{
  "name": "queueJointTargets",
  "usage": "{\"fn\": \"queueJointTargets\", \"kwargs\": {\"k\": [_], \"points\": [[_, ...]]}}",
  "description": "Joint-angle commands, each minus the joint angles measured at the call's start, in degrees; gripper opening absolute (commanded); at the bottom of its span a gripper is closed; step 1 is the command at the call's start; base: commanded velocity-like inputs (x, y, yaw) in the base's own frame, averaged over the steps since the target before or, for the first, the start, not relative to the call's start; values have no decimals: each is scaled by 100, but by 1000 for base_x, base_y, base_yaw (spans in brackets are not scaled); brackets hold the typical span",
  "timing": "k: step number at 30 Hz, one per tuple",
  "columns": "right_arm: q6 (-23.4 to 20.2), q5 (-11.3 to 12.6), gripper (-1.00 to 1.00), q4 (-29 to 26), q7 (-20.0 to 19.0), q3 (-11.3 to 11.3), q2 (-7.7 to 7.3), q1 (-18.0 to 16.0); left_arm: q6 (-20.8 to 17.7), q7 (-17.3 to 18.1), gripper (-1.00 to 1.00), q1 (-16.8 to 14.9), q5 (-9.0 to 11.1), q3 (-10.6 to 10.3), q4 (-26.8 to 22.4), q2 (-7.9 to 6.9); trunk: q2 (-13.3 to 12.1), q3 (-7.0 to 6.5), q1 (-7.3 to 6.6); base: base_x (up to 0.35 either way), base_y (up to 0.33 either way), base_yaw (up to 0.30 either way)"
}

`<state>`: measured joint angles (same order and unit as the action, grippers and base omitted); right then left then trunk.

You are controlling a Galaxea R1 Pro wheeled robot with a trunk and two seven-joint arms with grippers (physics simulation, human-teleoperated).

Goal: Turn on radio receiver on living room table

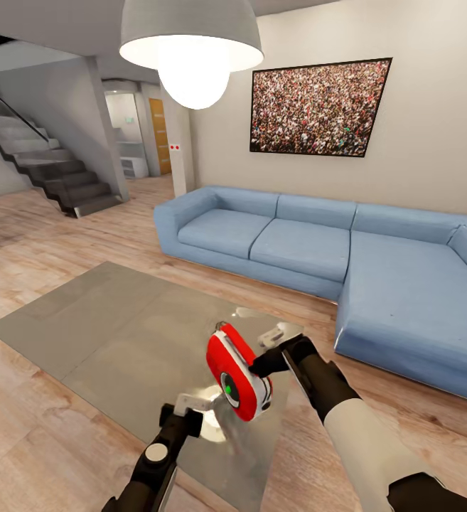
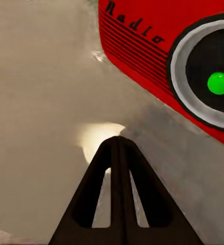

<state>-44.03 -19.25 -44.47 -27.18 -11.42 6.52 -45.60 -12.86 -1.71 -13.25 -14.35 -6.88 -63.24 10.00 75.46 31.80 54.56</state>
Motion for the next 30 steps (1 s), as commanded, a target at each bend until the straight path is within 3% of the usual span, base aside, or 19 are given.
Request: {"fn": "queueJointTargets", "kwargs": {"k": [1, 3, 5, 8, 9, 10, 13, 15, 16, 20, 24, 30], "points": [[-44, 157, -100, -1, 99, -6, 8, 1, 1, -100, -100, -1, 1, 13, -22, 0, 0, 0, 0, 0, 0, 0], [-44, 158, -100, -1, 229, -8, 13, 0, 17, -459, -100, -2, 6, 142, -81, 0, 0, 0, 0, 0, 0, 0], [-44, 153, -100, -1, 271, -9, 15, 2, 206, -829, -100, -2, 17, 550, -75, -1, 0, 0, 0, 0, 0, 0], [-45, 152, -100, -1, 287, -10, 16, 4, 435, -989, -100, -1, 22, 1221, -63, -18, 0, 0, 0, 0, 0, 0], [-45, 153, -100, -1, 288, -10, 16, 4, 452, -1002, -100, -1, 21, 1332, -57, -19, 0, 0, 0, 0, 0, 0], [-45, 158, -100, -1, 289, -6, 16, 2, 477, -1019, -100, 0, 21, 1545, -31, -23, 0, 0, 0, 0, 0, 0], [-52, 157, -100, -1, 292, -4, 16, 0, 519, -990, -100, 6, 28, 2494, 439, -31, 0, 0, 0, 0, 0, 0], [-66, 157, -100, 3, 296, -11, 28, 4, 521, -978, -100, 6, 34, 2969, 834, -32, 0, 0, 0, 0, 0, 0], [-74, 158, -100, 6, 295, -14, 36, 3, 521, -971, -100, 6, 37, 3089, 930, -34, 0, 0, 0, 0, 0, 0], [-94, 165, -100, 16, 276, -18, 55, 2, 521, -944, -100, 7, 52, 3260, 1070, -29, 0, 0, 0, 0, 0, 0], [-97, 174, -100, 17, 258, -18, 61, 1, 536, -938, -100, 7, 55, 3288, 1089, -137, 0, 0, 0, 0, 0, 0], [-97, 176, -100, 17, 243, -25, 76, 3, 539, -938, -100, 7, 48, 3309, 1100, -161, 0, 0, 0, 0, 0, 0]]}}
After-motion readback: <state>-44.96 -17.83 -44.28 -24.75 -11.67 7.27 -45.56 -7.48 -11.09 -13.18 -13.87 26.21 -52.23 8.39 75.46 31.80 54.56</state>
